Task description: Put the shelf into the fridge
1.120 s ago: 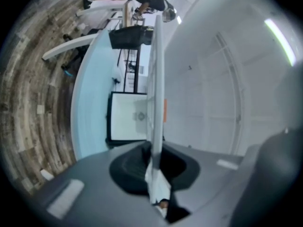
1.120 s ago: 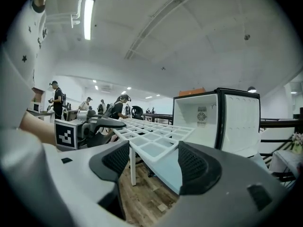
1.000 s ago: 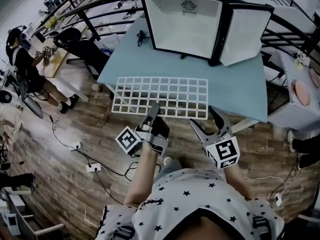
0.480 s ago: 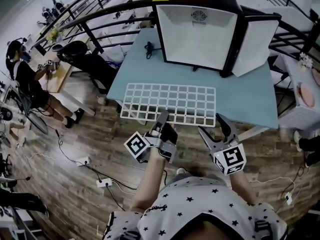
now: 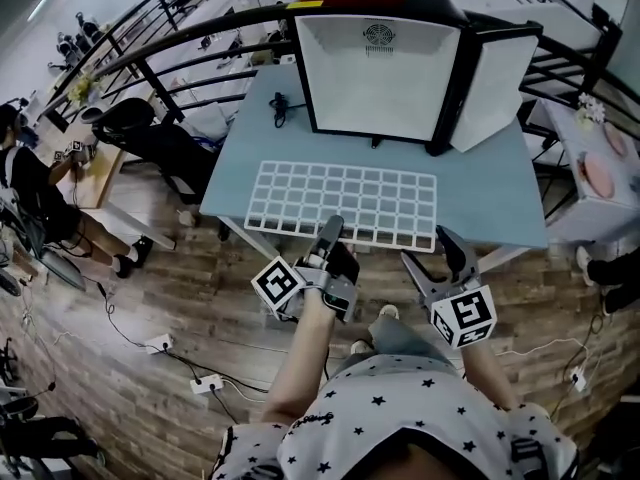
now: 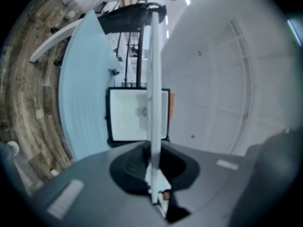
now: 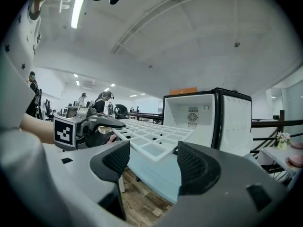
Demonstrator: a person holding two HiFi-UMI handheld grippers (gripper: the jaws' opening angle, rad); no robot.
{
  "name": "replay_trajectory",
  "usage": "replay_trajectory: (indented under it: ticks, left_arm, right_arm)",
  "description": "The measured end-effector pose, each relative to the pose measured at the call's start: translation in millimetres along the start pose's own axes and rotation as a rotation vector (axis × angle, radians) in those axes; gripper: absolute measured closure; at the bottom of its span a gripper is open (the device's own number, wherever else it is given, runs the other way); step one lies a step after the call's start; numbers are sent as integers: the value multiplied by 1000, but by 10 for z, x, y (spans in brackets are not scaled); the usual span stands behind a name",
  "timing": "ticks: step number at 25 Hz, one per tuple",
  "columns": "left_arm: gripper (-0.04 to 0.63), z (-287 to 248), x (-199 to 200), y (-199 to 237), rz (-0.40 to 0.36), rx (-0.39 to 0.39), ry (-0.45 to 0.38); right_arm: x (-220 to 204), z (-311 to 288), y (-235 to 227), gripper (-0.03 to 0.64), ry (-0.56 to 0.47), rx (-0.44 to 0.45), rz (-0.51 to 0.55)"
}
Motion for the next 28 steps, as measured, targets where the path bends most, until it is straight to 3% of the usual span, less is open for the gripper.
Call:
replay_trajectory:
  ticks: [28]
  left_arm:
    - [560, -1842, 378, 328, 17, 70, 239]
  right_arm:
    - [-117, -874, -1121, 341, -11, -221, -86]
Point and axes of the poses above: the fingertips, and each gripper's own axes: z backward along the fingers, y to its left, x out of its top, the point moved 5 cm from there along z, backward along the fingers, and after that the axes turned 6 degrees about z, right-handed, at the moved point
